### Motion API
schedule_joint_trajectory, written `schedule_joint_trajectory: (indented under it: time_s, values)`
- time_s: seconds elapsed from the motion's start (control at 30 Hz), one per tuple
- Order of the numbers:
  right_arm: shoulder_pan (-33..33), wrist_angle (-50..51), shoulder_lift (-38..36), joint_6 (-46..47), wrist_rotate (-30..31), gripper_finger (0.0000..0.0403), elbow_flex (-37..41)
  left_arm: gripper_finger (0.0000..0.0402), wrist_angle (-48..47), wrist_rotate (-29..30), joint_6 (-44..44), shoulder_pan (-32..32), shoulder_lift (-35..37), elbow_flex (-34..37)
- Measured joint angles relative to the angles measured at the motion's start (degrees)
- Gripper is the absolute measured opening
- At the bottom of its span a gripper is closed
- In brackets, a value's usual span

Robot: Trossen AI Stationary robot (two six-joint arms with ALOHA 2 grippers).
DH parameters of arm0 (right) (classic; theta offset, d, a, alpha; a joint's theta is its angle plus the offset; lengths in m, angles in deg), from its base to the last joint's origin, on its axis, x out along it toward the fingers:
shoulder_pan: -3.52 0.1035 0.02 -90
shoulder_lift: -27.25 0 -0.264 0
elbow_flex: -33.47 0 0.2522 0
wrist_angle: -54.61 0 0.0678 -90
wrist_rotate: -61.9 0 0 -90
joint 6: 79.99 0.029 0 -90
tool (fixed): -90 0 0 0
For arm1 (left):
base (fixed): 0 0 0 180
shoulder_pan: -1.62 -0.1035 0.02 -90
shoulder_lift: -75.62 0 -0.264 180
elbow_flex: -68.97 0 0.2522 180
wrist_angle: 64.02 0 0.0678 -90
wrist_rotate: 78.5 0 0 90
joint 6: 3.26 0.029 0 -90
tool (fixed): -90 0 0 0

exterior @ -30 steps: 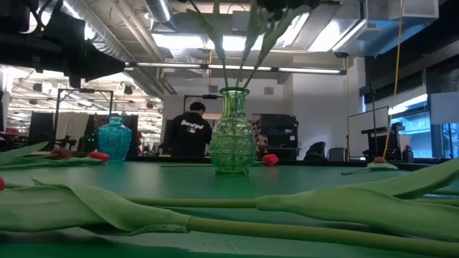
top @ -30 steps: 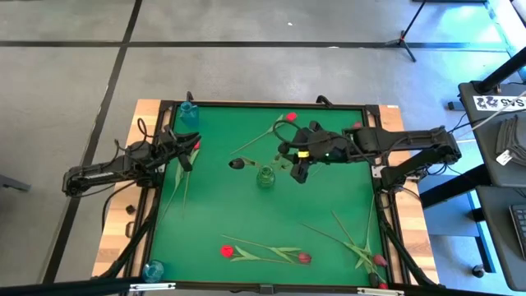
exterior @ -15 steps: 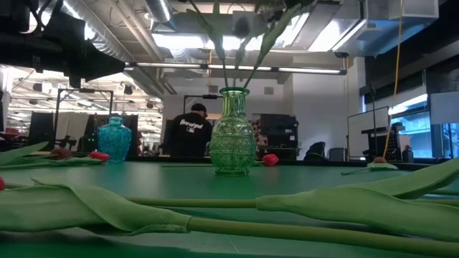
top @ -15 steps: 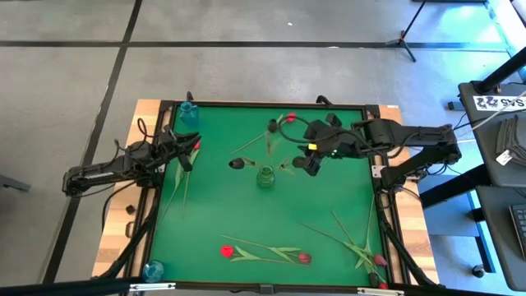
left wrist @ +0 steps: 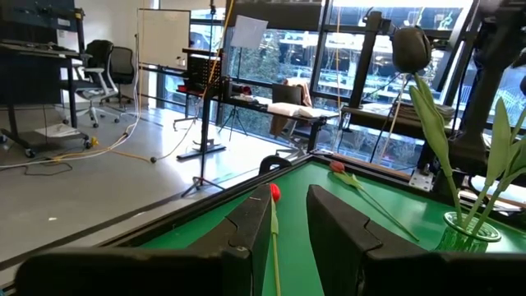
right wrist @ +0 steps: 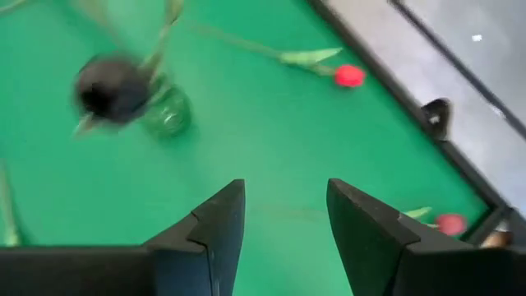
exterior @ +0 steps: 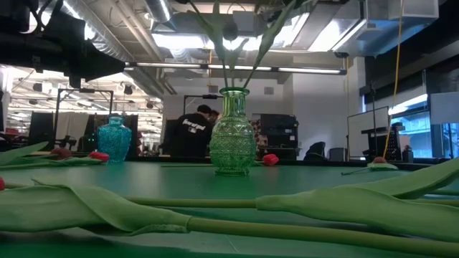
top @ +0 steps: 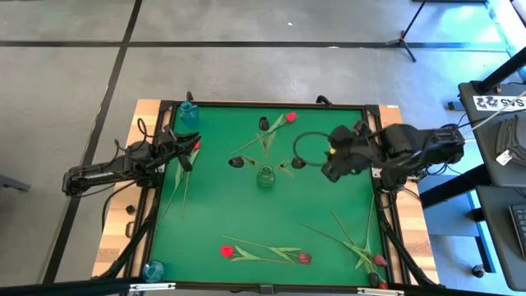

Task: Sort flowers into vase by color
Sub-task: Put the black tulip into the green vase

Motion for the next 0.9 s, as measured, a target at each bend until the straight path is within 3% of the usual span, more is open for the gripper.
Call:
schedule_joint_trajectory:
  time_s: [0.3, 0.5, 0.7, 0.9]
  values:
    - [11.9, -0.1, -0.5, 12.0, -2.4, 0.0175, 0.3, 0.0079, 0.0, 0.0, 0.0, 0.0, 0.0, 0.0]
    - [22.3, -0.1, -0.5, 30.6, -5.9, 0.0175, 6.3, 0.0079, 0.0, 0.0, 0.0, 0.0, 0.0, 0.0]
    - [29.2, -4.5, 1.2, 51.9, -19.0, 0.0175, 18.3, 0.0079, 0.0, 0.0, 0.0, 0.0, 0.0, 0.0]
    - [30.3, -25.2, 2.9, 61.8, -35.6, 0.0175, 34.3, 0.0079, 0.0, 0.0, 0.0, 0.0, 0.0, 0.0]
